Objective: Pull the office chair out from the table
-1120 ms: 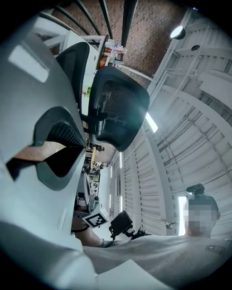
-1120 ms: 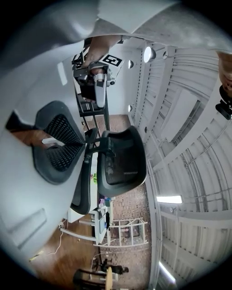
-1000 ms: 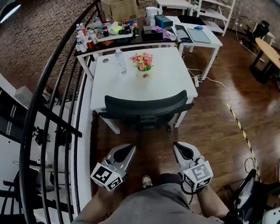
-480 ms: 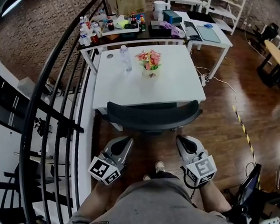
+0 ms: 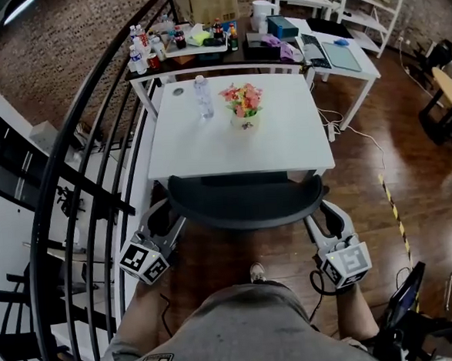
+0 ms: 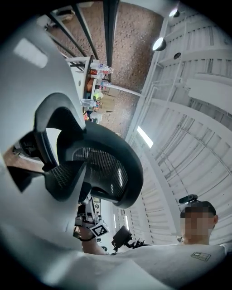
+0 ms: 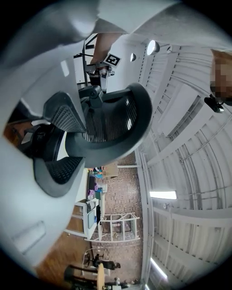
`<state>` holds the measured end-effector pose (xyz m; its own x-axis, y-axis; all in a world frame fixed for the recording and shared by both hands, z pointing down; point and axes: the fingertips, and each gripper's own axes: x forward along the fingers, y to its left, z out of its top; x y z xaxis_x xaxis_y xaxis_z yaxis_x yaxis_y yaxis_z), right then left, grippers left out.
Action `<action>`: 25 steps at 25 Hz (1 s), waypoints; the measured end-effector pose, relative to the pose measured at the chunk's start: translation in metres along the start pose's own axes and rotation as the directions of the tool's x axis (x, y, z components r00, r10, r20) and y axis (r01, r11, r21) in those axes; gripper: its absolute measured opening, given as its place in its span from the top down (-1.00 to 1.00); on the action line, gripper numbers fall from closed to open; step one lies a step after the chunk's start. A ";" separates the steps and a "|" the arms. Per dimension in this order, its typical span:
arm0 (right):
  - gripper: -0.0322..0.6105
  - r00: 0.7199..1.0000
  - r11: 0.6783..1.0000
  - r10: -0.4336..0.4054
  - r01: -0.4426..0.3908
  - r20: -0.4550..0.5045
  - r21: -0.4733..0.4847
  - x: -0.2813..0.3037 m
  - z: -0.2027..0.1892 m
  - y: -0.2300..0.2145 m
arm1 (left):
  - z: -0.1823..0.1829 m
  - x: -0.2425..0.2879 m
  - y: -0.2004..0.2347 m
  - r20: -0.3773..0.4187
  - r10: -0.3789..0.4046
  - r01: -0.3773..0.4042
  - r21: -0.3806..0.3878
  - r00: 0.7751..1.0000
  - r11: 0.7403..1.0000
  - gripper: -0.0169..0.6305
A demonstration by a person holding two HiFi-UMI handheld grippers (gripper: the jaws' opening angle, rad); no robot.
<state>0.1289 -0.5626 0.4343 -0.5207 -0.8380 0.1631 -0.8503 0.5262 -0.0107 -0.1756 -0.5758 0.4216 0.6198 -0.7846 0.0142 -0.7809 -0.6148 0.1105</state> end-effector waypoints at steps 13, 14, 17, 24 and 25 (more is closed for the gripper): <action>-0.14 0.966 0.964 0.259 -0.259 -0.008 -0.063 0.043 0.028 -0.011 | 0.006 0.041 0.005 -0.059 -0.279 0.279 0.006 0.959 0.960 -0.24; -0.14 0.960 0.958 0.280 -0.281 -0.012 -0.066 0.047 0.029 -0.009 | 0.006 0.045 0.004 -0.066 -0.298 0.299 0.008 0.952 0.954 -0.24; -0.14 0.936 0.932 0.351 -0.352 -0.030 -0.080 0.059 0.029 0.000 | 0.005 0.056 -0.001 -0.102 -0.354 0.358 0.021 0.930 0.933 -0.24; -0.10 0.877 0.871 0.473 -0.480 -0.085 -0.108 0.084 0.025 0.021 | 0.003 0.084 -0.020 -0.151 -0.463 0.473 0.036 0.874 0.881 -0.24; -0.10 0.873 0.867 0.479 -0.486 -0.087 -0.108 0.085 0.025 0.022 | 0.004 0.085 -0.019 -0.144 -0.462 0.470 0.031 0.875 0.882 -0.23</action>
<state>0.0636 -0.6259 0.4232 -0.8554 -0.4673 0.2233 -0.4758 0.8794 0.0177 -0.1084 -0.6312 0.4167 0.9143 -0.3914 0.1045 -0.3995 -0.9138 0.0729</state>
